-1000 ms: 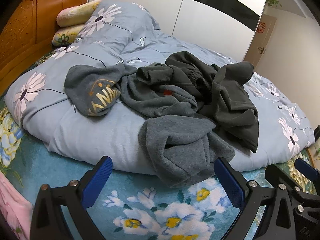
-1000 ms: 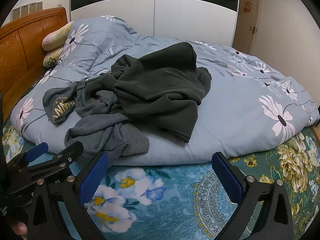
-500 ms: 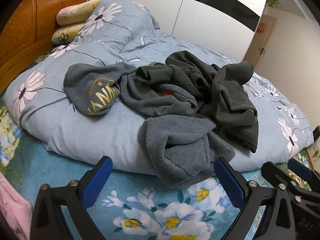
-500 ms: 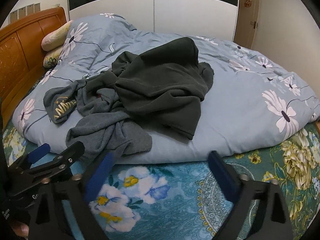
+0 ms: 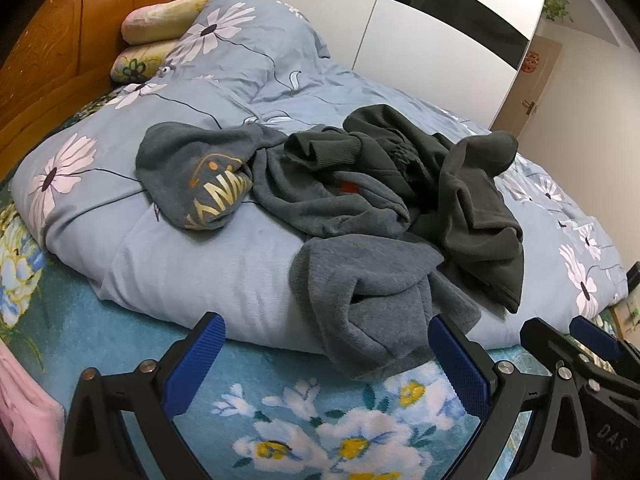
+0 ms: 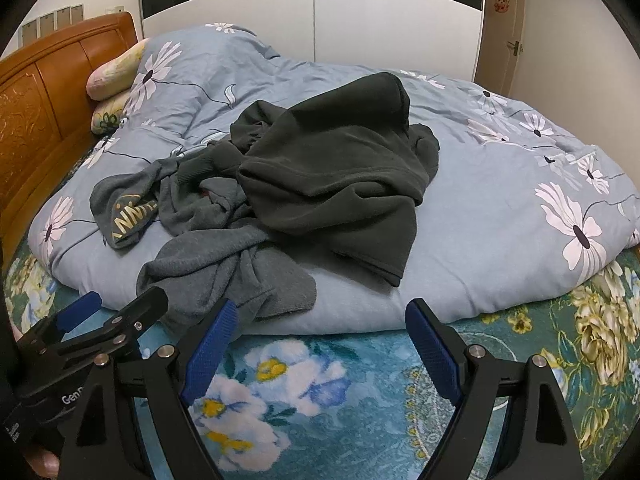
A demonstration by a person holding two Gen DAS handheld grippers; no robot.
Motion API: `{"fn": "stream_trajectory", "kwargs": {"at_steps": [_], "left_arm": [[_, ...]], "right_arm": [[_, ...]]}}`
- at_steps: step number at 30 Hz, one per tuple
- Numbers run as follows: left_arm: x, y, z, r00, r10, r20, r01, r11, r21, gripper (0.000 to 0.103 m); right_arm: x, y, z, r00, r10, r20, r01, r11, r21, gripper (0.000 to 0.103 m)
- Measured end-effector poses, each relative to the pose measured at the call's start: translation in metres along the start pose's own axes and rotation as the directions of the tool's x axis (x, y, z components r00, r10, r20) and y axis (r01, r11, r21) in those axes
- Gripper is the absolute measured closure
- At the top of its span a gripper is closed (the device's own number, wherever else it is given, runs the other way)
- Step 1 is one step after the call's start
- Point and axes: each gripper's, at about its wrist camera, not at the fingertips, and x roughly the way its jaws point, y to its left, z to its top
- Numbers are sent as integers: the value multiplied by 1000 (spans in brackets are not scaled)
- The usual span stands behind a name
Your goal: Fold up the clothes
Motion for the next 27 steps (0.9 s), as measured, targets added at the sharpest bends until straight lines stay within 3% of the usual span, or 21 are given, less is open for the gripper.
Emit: {"fn": "stream_trajectory", "kwargs": {"at_steps": [6,10,14,17,19,24,27], "left_arm": [[-10,30,9,996,71,57,-65,992,-109,0],[-9,60,11,998,53,46,-41,972,-231,0],[-7,73,11,996,68,51,-51,957,-286,0],[-7,79,11,996,75,57,-54,952,-300,0],[-7,82,11,995,77,57,-55,949,-309,0],[-12,77,13,996,51,73,-26,950,-311,0],[-29,66,11,989,48,137,-7,958,-285,0]], "right_arm": [[11,14,41,999,37,24,-36,999,-13,17],[31,45,81,997,59,44,-55,996,-68,26],[81,70,113,999,-15,-38,11,995,-100,39],[107,57,119,988,-81,-133,72,995,-72,63],[114,42,120,979,-99,-180,93,995,-43,89],[59,-18,120,980,-168,-104,170,985,5,95],[6,-55,113,974,-220,-45,222,975,34,95]]}}
